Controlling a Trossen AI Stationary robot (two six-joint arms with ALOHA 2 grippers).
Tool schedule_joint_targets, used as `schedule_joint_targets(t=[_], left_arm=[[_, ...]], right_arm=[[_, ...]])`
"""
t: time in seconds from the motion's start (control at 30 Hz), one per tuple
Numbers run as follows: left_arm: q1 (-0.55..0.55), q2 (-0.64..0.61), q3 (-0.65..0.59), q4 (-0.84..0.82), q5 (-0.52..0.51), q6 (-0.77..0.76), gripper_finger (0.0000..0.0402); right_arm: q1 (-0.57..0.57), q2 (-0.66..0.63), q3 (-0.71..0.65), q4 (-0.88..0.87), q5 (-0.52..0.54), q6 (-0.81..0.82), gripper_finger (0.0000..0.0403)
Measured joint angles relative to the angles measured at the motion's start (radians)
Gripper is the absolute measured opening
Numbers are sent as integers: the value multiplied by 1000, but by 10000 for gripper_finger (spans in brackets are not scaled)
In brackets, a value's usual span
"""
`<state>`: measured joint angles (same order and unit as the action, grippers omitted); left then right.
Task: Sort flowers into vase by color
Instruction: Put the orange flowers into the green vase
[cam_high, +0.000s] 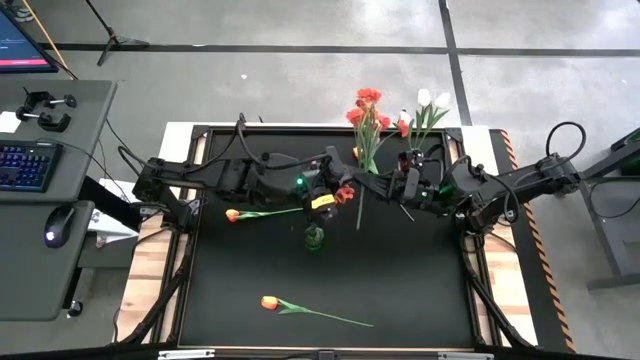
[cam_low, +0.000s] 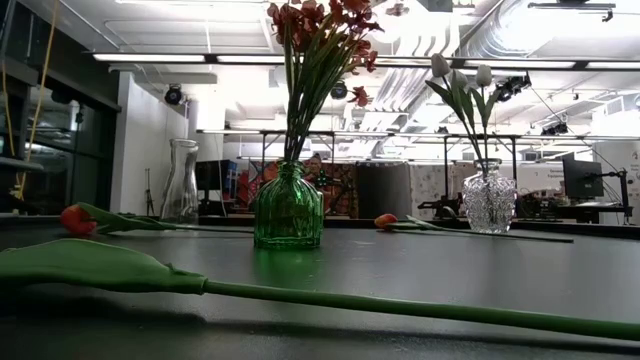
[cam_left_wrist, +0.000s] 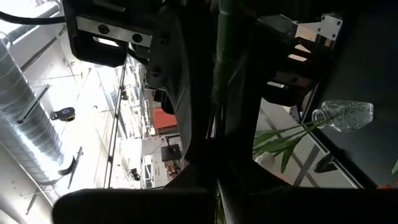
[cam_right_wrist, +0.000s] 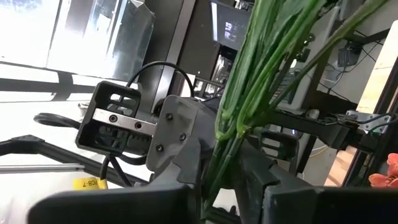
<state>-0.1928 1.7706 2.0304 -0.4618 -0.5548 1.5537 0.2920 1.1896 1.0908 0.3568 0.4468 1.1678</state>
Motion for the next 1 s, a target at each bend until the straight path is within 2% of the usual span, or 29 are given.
schedule_joint_targets(t=[0.23, 0.43, 0.77, 0.87, 1.0], left_arm=[[2, 0, 0, -1, -47, -56, 1], [18, -28, -1, -78, -90, -203, 6], [68, -66, -2, -259, -160, -395, 98], [101, -101, -2, -361, -164, -542, 123], [179, -166, -1, -542, 6, -915, 139]], right_arm=[[0, -6, 0, -4, -3, -21, 37], [2, -37, -2, -47, 16, -84, 32], [-14, -87, 1, -53, 25, -169, 9], [-19, -112, 1, -82, 32, -224, 3], [-18, -156, 1, -174, 45, -279, 5]])
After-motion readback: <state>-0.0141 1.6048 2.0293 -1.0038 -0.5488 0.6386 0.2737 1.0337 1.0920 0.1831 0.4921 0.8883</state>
